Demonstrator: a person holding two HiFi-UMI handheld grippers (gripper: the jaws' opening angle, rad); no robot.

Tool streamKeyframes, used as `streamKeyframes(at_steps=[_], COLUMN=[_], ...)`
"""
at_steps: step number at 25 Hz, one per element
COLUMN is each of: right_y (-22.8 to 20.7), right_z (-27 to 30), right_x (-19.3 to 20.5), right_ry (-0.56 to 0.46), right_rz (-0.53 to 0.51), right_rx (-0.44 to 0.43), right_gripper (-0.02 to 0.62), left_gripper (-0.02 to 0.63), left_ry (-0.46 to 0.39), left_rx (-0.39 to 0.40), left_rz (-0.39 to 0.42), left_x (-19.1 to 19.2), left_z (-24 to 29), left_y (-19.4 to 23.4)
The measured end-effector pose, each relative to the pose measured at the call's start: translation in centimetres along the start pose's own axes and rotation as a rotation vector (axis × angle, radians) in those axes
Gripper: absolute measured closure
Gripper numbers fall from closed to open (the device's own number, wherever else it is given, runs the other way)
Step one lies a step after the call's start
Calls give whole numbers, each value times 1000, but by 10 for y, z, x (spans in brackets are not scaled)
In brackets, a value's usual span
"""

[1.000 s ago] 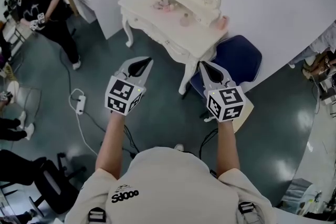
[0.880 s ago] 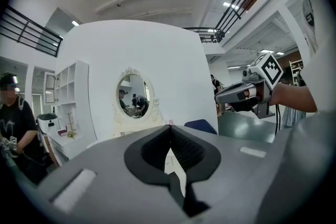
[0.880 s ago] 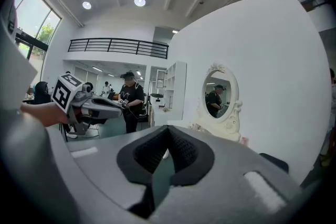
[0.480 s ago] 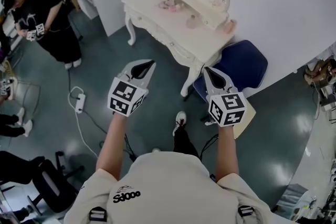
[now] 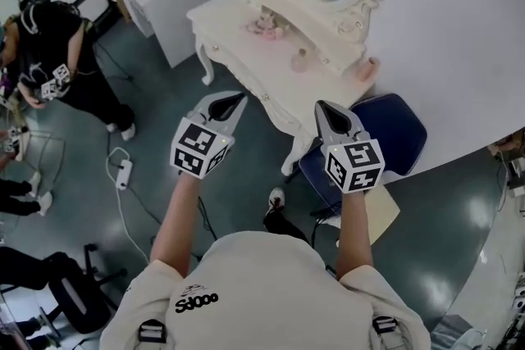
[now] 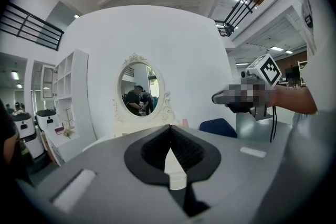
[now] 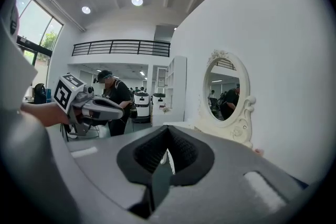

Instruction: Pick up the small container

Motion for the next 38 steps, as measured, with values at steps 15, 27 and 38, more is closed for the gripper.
streamKeyframes(at_steps=[15, 27, 38], right_y=[-146, -176, -185], right_z=[117, 202, 300], right_x=[-8, 8, 71], right_ry=[28, 121, 242], right_rz=[20, 54, 165], right_rx=[-46, -24, 122], right_gripper=[594, 583, 463], left_gripper=[589, 589, 589], left_ry=[24, 76, 94], left_rx=[-36, 26, 167], left_rz=[-63, -110, -126], left_x=[-23, 1, 53], left_z=[160, 218, 278], left_y=[67, 133, 216])
Point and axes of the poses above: the fingertips, and each gripper's own axes: z forward along the fingers, y to its left, x out of its underside, the point moved 10 cm from there along -z, backward along the fingers
